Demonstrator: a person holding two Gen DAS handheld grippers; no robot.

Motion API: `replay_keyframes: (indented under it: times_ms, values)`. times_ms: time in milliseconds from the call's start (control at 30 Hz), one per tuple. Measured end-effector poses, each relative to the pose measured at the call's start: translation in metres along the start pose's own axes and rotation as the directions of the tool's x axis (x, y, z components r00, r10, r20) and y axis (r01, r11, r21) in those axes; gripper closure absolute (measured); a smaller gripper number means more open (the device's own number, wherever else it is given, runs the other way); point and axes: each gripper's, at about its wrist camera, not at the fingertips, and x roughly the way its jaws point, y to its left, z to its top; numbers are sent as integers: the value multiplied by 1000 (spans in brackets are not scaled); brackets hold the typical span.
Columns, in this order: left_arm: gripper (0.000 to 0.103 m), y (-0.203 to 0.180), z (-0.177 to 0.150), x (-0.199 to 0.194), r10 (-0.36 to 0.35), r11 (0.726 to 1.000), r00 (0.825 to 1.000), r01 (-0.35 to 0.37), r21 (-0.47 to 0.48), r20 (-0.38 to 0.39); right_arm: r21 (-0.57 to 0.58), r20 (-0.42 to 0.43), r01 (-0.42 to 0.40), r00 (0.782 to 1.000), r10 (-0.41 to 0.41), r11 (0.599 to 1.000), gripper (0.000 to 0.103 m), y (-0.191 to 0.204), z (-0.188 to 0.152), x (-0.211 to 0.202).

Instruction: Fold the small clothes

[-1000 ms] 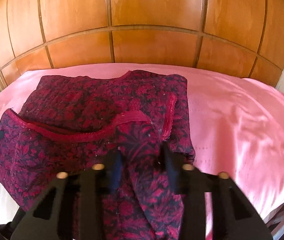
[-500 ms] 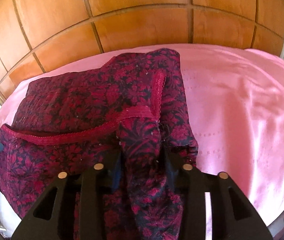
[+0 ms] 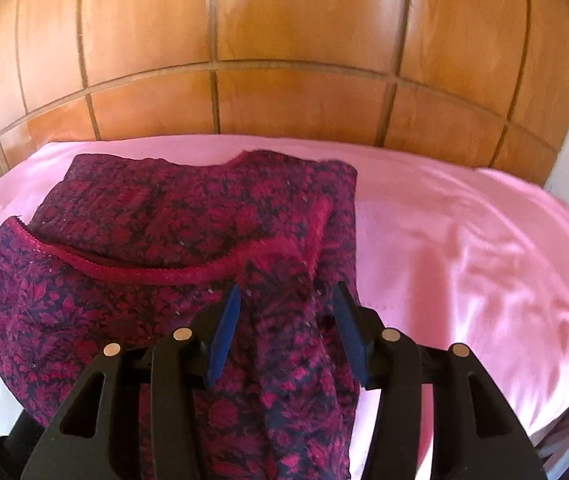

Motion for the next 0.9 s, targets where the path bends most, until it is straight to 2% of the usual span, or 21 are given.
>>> replay_keyframes:
  times_ms: [100, 167, 233, 300, 333, 400, 500, 633, 833, 867, 900]
  values:
    - [55, -10, -1, 6, -8, 999, 1000, 8, 38, -11, -14, -20, -13, 1000, 12, 1000, 65, 7, 2, 9]
    - [55, -15, -2, 13, -1, 998, 1000, 3, 65, -24, -16, -46, 0, 999, -1, 1000, 81, 8, 1, 18]
    - [55, -17, -2, 21, -2, 997, 999, 5, 74, -39, 15, -57, 9, 998, -8, 1000, 86, 2, -1, 21]
    - [55, -19, -2, 28, -13, 996, 998, 18, 82, -55, 54, -62, 10, 998, -7, 999, 88, -7, -2, 21]
    - [63, -20, -2, 31, -10, 996, 998, 15, 85, -59, 71, -66, 13, 998, -9, 997, 88, -11, -3, 22]
    - [70, -19, -2, 40, -6, 997, 997, 13, 81, -81, 103, -80, 13, 997, -4, 995, 88, -18, -5, 25]
    - [70, -15, -2, 44, -12, 999, 996, 16, 50, -83, 187, -89, -38, 994, 56, 982, 88, -31, -10, 28]
    - [55, -13, -2, 43, 11, 998, 998, -8, 55, -63, 175, -86, -52, 994, 68, 983, 87, -32, -9, 29]
    - [53, -14, 5, 36, -60, 998, 997, 62, 34, -48, 142, -75, -31, 996, 42, 989, 88, -26, -8, 20]
    - [55, -15, 5, 36, -74, 996, 996, 76, 36, -51, 144, -59, -35, 997, 44, 989, 88, -25, -6, 14]
    - [67, -16, 5, 38, -95, 994, 993, 98, 40, -63, 145, -45, -35, 998, 42, 989, 89, -26, -5, 9]
